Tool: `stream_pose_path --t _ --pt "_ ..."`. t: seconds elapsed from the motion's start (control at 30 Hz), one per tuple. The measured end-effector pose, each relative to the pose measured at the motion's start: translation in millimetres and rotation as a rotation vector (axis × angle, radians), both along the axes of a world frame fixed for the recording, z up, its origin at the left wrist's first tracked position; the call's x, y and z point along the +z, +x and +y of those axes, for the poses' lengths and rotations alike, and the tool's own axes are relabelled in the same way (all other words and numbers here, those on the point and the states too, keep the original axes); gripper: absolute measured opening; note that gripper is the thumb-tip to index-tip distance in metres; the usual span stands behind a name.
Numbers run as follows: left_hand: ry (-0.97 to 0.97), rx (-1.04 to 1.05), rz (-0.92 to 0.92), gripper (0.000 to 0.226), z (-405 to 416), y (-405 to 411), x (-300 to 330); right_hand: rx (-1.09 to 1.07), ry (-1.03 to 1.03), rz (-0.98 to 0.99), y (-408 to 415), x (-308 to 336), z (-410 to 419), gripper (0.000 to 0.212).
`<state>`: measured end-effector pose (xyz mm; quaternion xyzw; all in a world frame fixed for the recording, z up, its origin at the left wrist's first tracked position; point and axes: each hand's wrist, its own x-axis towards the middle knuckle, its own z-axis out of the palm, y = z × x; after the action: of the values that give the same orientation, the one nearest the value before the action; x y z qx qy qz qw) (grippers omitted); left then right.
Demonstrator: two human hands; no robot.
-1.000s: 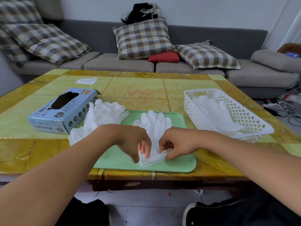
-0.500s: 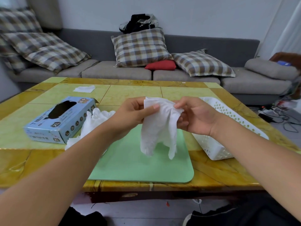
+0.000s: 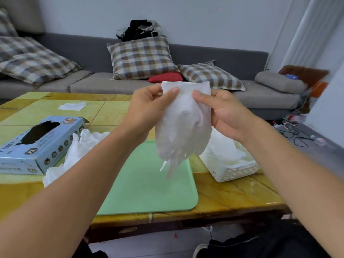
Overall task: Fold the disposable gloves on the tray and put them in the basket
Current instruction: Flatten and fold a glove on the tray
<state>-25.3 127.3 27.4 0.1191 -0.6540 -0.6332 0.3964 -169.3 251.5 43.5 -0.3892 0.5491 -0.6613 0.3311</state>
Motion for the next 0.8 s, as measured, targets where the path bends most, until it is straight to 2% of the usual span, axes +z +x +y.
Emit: stream_pose_path --t 0.17,0.33,0.43,0.57,0.67,0.8 --pt "0.033 -0.17 0.01 0.031 30 -24 17 -0.108 -0.041 0.119 -27 27 40 0.031" --pt "0.105 -0.225 0.017 0.021 58 -54 24 -0.167 -0.026 0.131 -52 37 74 0.042" --pt "0.115 -0.22 -0.09 0.02 62 -78 24 -0.175 0.031 0.119 -74 39 82 0.043" --pt "0.091 -0.201 -0.264 0.023 46 -113 23 -0.235 0.092 0.108 -105 29 70 0.031" --pt "0.033 -0.168 -0.243 0.008 30 -134 32 -0.284 -0.027 0.114 -123 26 54 0.023" --pt "-0.083 -0.15 -0.119 0.007 7 -150 46 -0.333 -0.225 0.264 -142 27 37 0.011"
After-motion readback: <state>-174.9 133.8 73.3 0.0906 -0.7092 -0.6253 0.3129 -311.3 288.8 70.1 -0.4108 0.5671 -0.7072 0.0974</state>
